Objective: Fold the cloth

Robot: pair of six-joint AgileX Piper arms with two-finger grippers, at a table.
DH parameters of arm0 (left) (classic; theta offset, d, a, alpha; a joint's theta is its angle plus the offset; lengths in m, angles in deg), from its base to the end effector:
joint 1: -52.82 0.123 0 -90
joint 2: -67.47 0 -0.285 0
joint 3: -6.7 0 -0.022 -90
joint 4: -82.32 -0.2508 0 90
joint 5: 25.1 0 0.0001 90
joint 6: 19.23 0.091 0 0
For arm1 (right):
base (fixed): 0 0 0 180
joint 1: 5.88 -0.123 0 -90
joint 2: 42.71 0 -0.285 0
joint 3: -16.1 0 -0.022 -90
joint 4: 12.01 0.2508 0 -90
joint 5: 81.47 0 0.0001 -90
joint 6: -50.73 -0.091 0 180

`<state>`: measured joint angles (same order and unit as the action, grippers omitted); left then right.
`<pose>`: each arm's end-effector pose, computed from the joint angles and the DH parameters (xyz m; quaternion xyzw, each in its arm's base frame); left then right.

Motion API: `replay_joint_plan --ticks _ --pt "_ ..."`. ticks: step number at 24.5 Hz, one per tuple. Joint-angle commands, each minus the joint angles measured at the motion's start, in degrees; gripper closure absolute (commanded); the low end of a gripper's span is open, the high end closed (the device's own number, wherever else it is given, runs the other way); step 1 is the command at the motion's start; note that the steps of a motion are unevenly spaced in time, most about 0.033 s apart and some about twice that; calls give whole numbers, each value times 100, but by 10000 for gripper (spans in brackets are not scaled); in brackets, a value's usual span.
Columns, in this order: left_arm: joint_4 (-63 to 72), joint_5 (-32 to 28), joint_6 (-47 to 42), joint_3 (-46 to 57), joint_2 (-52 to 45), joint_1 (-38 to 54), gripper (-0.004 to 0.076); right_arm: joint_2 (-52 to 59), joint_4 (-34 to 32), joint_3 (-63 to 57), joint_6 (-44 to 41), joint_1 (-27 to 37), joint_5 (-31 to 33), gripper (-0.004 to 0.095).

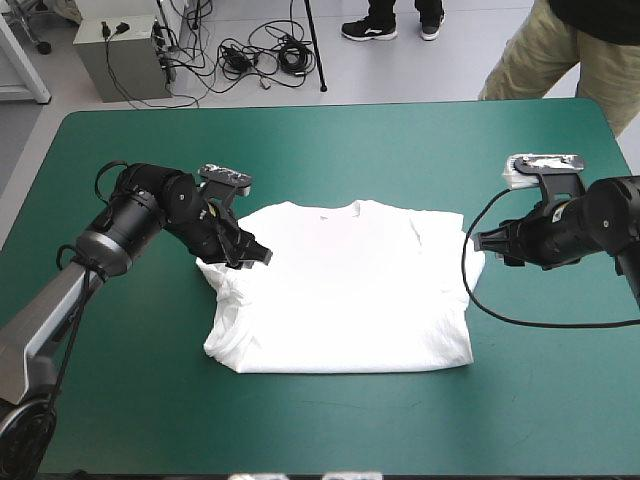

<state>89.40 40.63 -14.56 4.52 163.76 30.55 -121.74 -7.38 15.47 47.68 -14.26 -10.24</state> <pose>0.2870 -0.1286 0.3254 0.2142 0.9592 -0.0859 0.1635 0.2292 0.0408 0.3902 -0.0420 0.9662 0.0651 0.2458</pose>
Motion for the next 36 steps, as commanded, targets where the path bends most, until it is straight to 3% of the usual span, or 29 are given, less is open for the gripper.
replay_joint_plan --ticks 1,11,24,30,33,36 --pt "-92 205 -34 -176 -388 -44 374 -75 -201 191 -83 33 -413 443" --pt "-422 791 -316 -176 -1418 -44 374 -1625 -178 246 -166 44 -1003 443" --pt "-408 806 -550 -176 -2211 -44 374 -3109 -116 246 -183 383 -1723 472" --pt "-408 806 -550 -176 -2211 -44 374 -3440 489 246 305 378 -1372 672" --pt "-408 806 -550 -176 -2211 -44 374 -3429 520 246 305 378 -1332 931" --pt "-422 806 -525 -176 -2211 -44 374 -3323 455 270 272 378 -1353 925"
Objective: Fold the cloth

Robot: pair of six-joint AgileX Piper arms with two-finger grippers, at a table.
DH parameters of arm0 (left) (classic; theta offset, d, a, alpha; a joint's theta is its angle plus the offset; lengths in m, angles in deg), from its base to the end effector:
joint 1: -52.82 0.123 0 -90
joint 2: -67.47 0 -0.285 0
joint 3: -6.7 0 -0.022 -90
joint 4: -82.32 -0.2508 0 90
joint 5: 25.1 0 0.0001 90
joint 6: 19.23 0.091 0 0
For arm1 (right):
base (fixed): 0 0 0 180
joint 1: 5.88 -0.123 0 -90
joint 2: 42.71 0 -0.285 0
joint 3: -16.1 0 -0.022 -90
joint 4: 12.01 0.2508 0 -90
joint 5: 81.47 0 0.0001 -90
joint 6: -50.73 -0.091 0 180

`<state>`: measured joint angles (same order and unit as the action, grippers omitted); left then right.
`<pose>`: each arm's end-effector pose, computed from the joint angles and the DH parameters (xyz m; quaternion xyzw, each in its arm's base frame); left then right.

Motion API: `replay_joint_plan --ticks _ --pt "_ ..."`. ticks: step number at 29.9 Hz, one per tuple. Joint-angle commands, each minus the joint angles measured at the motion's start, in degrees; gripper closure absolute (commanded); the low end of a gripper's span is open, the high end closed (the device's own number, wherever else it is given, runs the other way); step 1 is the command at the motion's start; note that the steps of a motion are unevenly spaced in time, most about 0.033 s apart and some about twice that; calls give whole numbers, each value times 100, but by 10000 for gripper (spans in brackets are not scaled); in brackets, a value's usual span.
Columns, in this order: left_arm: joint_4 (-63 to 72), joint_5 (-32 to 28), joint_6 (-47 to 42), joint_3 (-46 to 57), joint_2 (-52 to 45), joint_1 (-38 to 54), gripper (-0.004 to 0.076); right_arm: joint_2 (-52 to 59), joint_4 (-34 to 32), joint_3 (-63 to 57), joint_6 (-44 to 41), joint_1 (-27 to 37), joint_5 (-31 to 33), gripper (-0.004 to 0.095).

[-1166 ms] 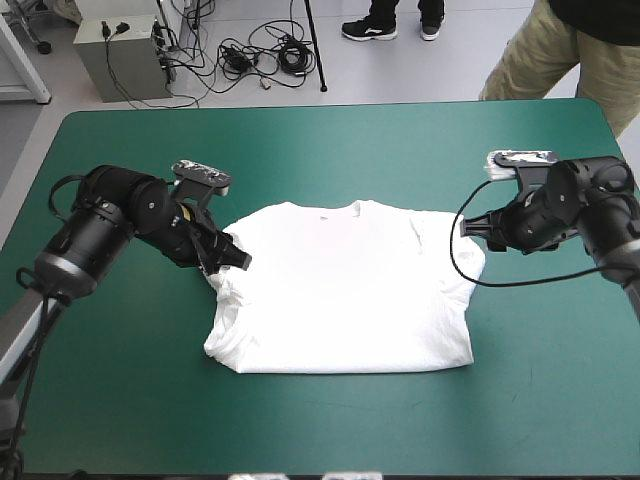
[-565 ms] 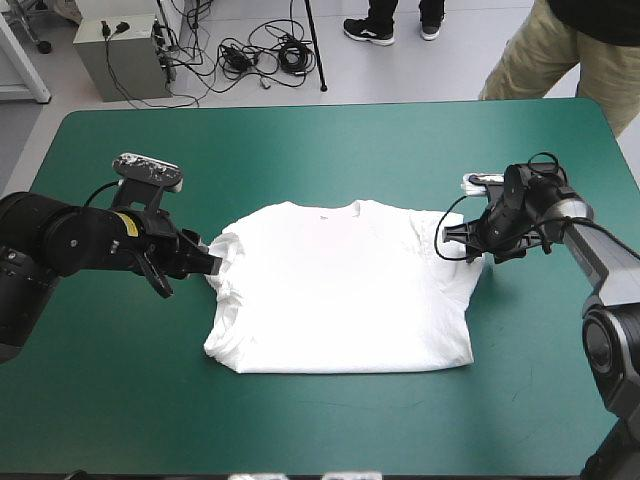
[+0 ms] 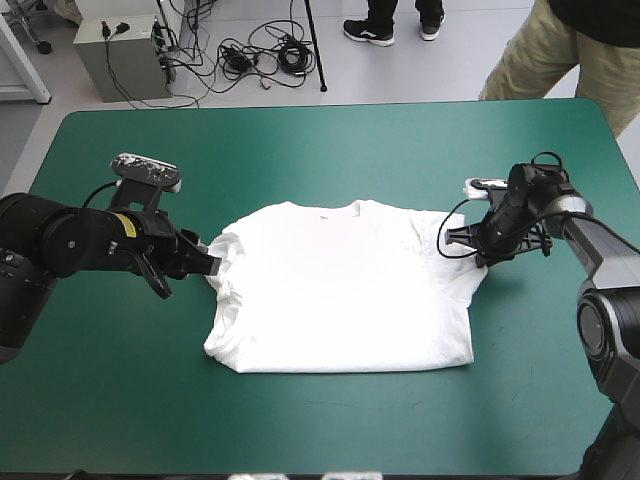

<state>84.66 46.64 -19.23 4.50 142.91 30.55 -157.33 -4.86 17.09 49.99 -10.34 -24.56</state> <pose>0.1970 -0.0845 0.4177 0.1839 0.9356 -0.0781 0.2912 0.3705 0.0384 0.2125 -0.0027 0.9951 0.0585 0.0797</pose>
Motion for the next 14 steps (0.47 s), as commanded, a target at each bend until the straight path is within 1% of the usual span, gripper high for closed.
replay_joint_plan --ticks 1,5,9,14 --pt "52 204 -45 -175 -126 -44 374 276 196 124 41 -14 79 925" --pt "52 204 -45 -175 -126 -44 374 508 297 348 17 -24 103 925" --pt "43 204 -45 -175 -126 -44 374 728 544 654 44 -100 216 925" --pt "-6 193 -45 -175 -116 -44 374 799 826 948 185 -555 394 925"
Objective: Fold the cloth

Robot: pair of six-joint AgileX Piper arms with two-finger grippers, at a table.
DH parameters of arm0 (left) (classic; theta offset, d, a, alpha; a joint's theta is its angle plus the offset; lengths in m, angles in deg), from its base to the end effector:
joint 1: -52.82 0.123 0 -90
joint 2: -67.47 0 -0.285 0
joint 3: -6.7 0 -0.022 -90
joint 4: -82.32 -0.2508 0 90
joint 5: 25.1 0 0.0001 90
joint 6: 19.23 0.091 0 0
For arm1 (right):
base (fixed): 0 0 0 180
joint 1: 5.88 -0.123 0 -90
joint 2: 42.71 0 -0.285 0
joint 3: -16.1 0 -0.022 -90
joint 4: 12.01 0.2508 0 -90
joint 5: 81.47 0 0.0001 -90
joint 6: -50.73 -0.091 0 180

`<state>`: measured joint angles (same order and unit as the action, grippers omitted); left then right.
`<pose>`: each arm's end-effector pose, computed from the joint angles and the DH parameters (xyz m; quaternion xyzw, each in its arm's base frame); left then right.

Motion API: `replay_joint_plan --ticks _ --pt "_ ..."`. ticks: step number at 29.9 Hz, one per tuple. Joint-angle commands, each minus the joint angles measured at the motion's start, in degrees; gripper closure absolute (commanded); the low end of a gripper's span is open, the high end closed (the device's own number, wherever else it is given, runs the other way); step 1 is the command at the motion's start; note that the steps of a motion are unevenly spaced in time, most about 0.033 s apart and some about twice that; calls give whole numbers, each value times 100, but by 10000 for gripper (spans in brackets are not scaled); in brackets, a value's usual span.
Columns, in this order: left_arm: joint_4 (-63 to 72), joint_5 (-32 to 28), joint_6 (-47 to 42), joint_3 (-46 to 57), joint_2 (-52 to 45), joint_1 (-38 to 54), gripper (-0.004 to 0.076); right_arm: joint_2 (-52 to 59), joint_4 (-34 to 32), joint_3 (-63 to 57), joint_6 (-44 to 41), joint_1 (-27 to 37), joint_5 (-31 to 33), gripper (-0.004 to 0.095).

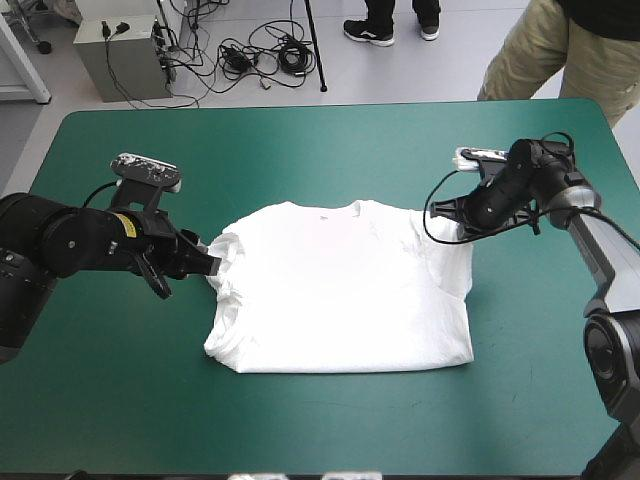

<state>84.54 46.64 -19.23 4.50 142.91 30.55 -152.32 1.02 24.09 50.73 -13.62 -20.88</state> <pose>0.1970 -0.0843 0.4177 0.1839 0.9356 -0.0771 0.2914 0.3680 0.0681 0.2778 -0.0266 0.9820 0.1164 0.1461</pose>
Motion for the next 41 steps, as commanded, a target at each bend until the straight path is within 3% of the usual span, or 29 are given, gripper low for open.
replay_joint_plan --ticks 1,10,17,20,25,29,31,34,38,41 --pt "-22 193 -45 -175 -116 -44 374 299 300 248 111 -319 -10 925" --pt "-153 204 -56 -175 -116 -44 374 -184 375 248 69 -1217 -116 925" --pt "-153 204 -56 -175 -116 -44 374 -600 640 248 -47 -1519 -125 897" --pt "-153 204 -56 -175 -116 -44 374 -639 596 248 -71 -1518 -104 770" --pt "-153 204 -68 -155 -116 -44 374 -624 1078 322 184 -1518 249 395" --pt "-183 204 -192 -155 -116 -44 374 -332 1308 524 292 -1518 264 384" --pt "-222 204 -314 -155 -116 -44 374 12 1133 596 252 -1518 255 420" --pt "-284 204 -473 -127 -116 -44 374 535 326 607 -46 -1518 382 458" --pt "-421 204 -1018 144 -116 -44 374 1169 -874 516 -342 -1518 940 462" --pt "-275 204 -1022 574 -116 -44 339 1600 -1303 286 -464 -1473 1089 462"
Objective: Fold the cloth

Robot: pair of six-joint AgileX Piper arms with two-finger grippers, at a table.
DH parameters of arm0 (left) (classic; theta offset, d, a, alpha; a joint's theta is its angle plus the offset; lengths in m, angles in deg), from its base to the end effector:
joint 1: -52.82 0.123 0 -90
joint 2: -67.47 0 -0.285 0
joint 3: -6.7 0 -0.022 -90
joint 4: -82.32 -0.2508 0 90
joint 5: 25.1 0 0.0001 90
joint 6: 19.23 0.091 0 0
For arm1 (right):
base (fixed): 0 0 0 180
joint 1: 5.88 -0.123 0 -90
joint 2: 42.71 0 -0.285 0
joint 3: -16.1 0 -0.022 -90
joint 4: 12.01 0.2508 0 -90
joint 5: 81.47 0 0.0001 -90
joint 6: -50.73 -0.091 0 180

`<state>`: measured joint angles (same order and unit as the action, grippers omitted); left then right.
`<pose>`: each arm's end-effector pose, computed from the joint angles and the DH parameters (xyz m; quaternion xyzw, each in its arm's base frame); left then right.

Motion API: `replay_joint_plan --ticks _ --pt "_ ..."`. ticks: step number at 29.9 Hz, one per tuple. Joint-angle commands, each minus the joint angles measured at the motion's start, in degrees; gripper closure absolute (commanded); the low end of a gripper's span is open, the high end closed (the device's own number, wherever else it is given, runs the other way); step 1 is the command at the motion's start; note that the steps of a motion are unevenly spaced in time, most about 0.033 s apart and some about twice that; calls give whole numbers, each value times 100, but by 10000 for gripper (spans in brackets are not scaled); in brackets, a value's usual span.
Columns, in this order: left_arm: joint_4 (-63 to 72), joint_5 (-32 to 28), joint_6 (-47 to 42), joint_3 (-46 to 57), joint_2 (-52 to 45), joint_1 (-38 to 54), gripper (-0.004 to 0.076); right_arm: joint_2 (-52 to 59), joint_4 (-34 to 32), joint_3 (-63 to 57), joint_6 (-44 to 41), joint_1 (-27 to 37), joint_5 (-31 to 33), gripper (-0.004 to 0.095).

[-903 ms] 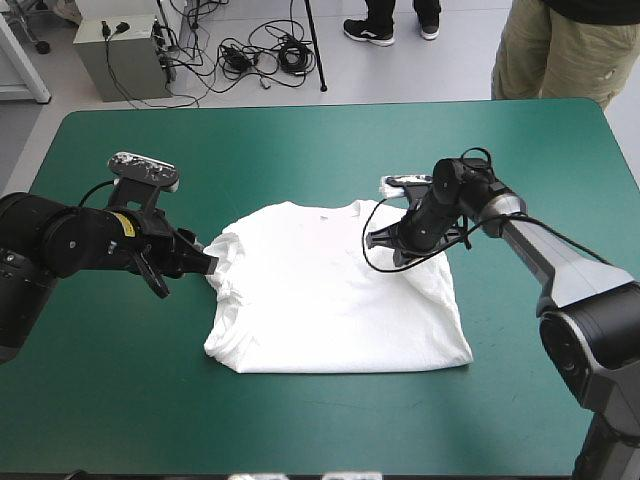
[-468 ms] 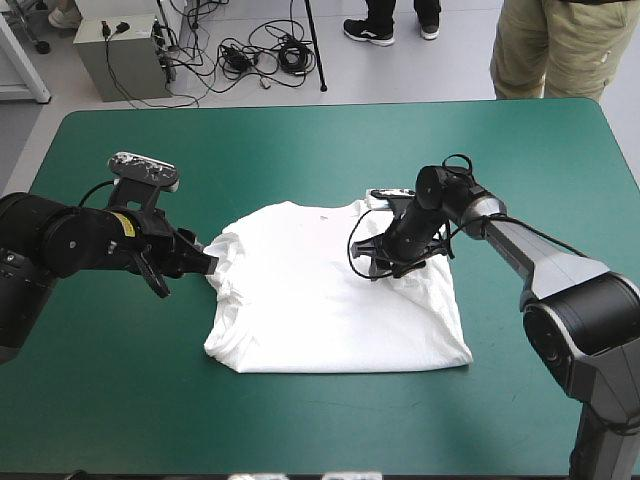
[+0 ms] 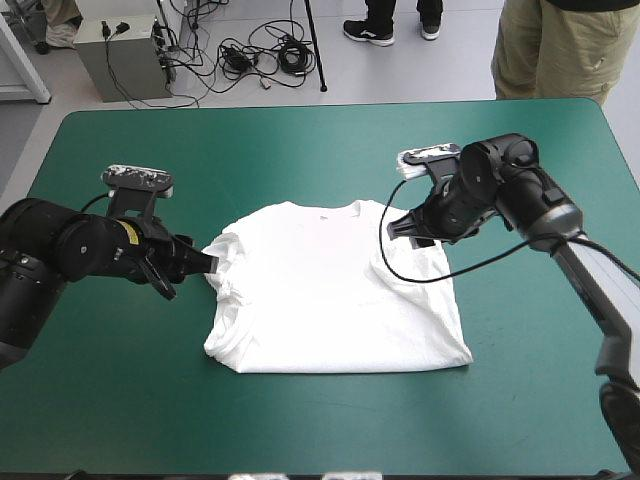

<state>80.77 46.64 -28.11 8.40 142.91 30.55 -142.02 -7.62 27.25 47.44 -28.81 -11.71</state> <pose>0.1998 -0.0793 0.3982 0.1129 0.9566 -0.0590 0.2620 0.3015 0.1347 0.3502 -0.1612 0.9674 0.0802 0.1778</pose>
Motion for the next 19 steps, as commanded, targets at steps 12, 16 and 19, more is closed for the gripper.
replay_joint_plan --ticks 12,16,19 --pt "392 -817 -73 1853 -80 -44 169 1213 -407 -301 -352 245 114 463" --pt "498 -1118 -10 2161 103 -44 195 1213 -372 -301 -460 245 47 463" --pt "498 -1246 63 2282 336 -44 197 1213 -372 -301 -460 245 47 463"
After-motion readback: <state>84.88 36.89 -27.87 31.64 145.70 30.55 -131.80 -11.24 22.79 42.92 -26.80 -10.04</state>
